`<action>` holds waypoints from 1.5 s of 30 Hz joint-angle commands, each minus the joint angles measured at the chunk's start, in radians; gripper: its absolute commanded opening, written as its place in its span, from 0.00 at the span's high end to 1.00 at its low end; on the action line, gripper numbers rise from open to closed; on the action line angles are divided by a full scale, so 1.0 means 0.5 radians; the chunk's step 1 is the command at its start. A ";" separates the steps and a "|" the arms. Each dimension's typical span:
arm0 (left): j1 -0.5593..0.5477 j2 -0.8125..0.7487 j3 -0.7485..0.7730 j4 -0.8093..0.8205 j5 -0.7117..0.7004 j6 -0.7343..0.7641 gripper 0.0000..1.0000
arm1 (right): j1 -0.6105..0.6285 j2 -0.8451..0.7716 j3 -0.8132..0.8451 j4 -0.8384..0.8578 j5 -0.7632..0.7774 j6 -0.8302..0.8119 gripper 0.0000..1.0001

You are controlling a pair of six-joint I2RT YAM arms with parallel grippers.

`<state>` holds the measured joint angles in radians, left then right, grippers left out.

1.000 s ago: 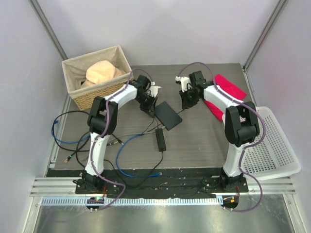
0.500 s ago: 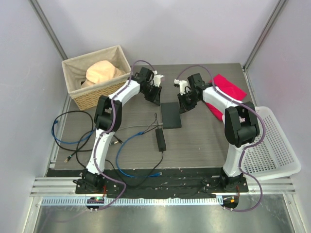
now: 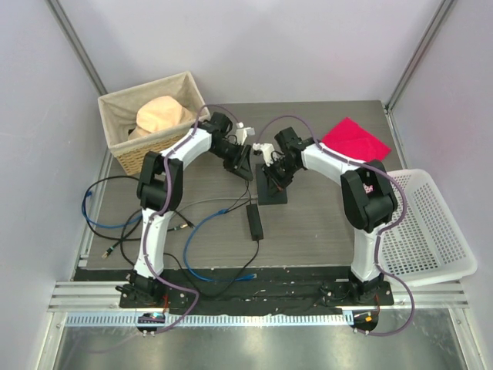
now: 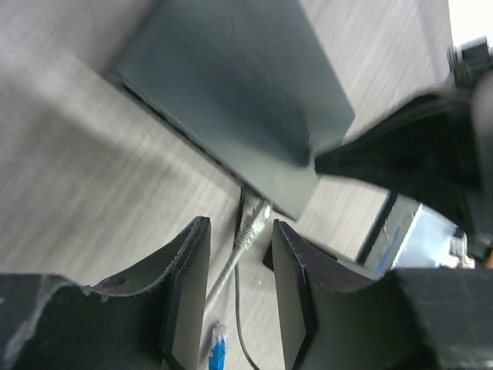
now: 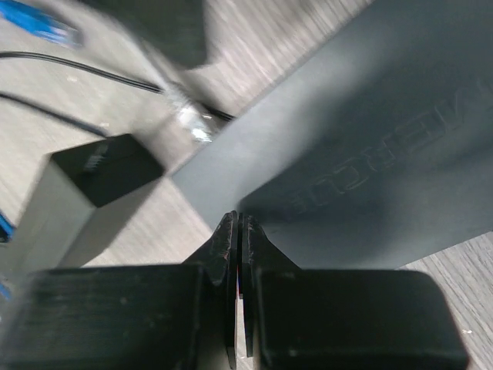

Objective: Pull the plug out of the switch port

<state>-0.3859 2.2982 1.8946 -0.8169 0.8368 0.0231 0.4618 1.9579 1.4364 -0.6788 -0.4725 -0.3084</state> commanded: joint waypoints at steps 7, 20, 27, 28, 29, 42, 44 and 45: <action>-0.001 0.165 0.033 -0.302 0.231 0.239 0.62 | -0.019 0.100 -0.078 0.045 0.144 0.000 0.99; -0.072 0.245 -0.089 -0.229 0.330 0.126 0.62 | -0.019 0.158 -0.053 0.038 0.184 0.022 0.99; -0.087 0.312 -0.013 -0.143 0.357 -0.015 0.62 | -0.019 0.158 -0.063 0.045 0.199 0.031 0.99; -0.093 0.315 -0.013 -0.142 0.354 -0.019 0.62 | -0.022 0.161 -0.066 0.045 0.202 0.034 0.99; -0.100 0.315 -0.016 -0.136 0.345 -0.028 0.62 | -0.019 0.161 -0.072 0.045 0.202 0.037 0.99; -0.204 0.322 -0.028 -0.008 0.066 -0.144 0.62 | -0.022 0.177 -0.081 0.042 0.209 0.058 0.99; -0.210 0.325 -0.037 0.008 0.084 -0.160 0.59 | -0.019 0.177 -0.087 0.042 0.209 0.065 0.99; -0.210 0.325 -0.043 0.026 0.087 -0.169 0.58 | -0.019 0.177 -0.102 0.048 0.209 0.062 0.99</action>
<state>-0.4503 2.4287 1.8759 -0.9051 0.9634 -0.0521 0.4515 1.9835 1.4303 -0.6540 -0.4572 -0.2672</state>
